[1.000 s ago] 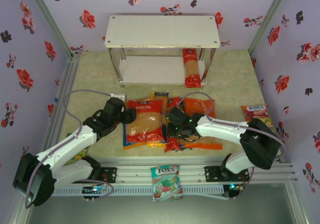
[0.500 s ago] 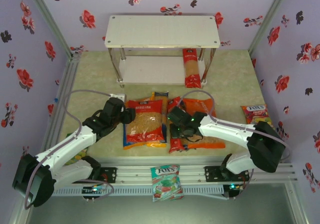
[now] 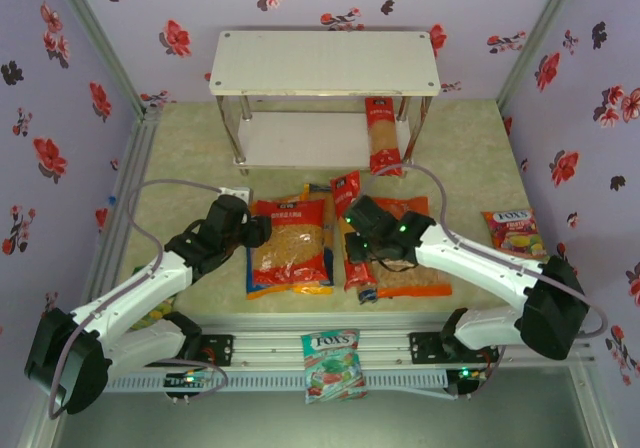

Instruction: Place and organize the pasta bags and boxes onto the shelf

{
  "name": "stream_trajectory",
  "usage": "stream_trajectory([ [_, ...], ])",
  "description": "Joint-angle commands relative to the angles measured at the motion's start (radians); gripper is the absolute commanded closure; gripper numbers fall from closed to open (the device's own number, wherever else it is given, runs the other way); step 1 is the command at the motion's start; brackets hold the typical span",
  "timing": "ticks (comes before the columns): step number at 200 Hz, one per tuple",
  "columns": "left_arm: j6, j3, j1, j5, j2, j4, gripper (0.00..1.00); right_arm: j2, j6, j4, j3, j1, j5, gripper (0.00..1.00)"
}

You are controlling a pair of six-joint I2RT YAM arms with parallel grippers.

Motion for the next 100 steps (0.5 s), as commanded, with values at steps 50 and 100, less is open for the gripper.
stream_trajectory([
  [50, 0.019, 0.017, -0.006, -0.020, -0.007, 0.007, 0.34, 0.164, -0.263, 0.118, 0.303, -0.209, -0.004, 1.00],
  [100, 0.026, 0.035, -0.006, -0.023, -0.002, -0.011, 0.33, 0.436, -0.317, 0.148, 0.560, -0.362, -0.075, 1.00],
])
